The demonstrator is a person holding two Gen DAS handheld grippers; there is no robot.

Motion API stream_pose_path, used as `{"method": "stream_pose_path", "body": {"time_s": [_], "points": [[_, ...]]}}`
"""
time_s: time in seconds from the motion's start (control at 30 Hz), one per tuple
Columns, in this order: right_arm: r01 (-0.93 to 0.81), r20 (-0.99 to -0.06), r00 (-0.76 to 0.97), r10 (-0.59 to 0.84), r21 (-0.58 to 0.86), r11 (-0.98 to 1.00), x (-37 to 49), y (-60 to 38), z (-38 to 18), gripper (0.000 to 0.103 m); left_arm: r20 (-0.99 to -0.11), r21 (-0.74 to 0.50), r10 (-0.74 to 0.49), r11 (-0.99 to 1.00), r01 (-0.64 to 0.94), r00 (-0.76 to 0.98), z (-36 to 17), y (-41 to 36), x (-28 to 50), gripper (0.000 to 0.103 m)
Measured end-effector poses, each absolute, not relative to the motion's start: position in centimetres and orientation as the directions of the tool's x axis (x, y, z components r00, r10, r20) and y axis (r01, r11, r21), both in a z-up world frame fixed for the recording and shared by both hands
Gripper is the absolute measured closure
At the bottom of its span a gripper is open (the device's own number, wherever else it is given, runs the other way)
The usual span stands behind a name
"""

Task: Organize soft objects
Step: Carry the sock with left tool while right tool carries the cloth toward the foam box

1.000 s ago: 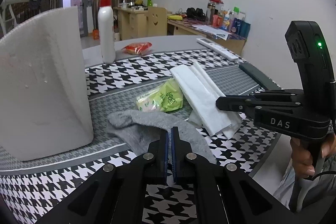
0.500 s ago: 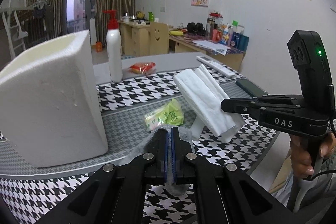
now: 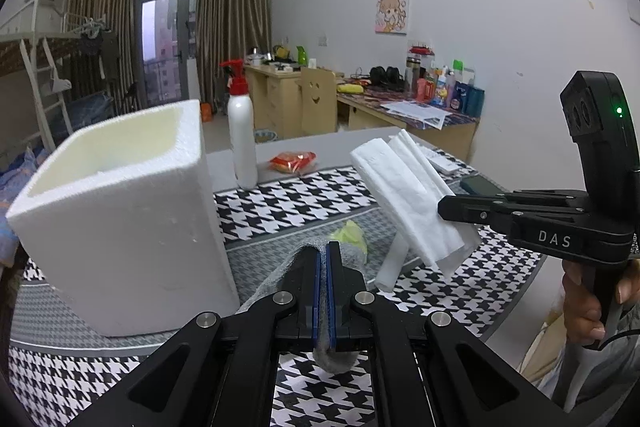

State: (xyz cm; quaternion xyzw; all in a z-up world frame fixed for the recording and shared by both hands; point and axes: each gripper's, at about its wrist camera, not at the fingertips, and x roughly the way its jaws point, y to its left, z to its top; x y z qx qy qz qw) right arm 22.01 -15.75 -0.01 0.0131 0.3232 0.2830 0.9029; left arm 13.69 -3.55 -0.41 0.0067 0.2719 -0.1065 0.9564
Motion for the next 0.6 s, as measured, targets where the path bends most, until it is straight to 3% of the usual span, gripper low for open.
{"method": "stream_pose_path", "body": {"time_s": [0.6], "points": [[-0.522, -0.523, 0.670, 0.526, 0.173, 0.836, 21.7, -15.4, 2.4, 0.098, -0.449, -0.003, -0.151, 0.986, 0.167, 0.881, 2.6, -3.2, 12.6, 0.100]]}}
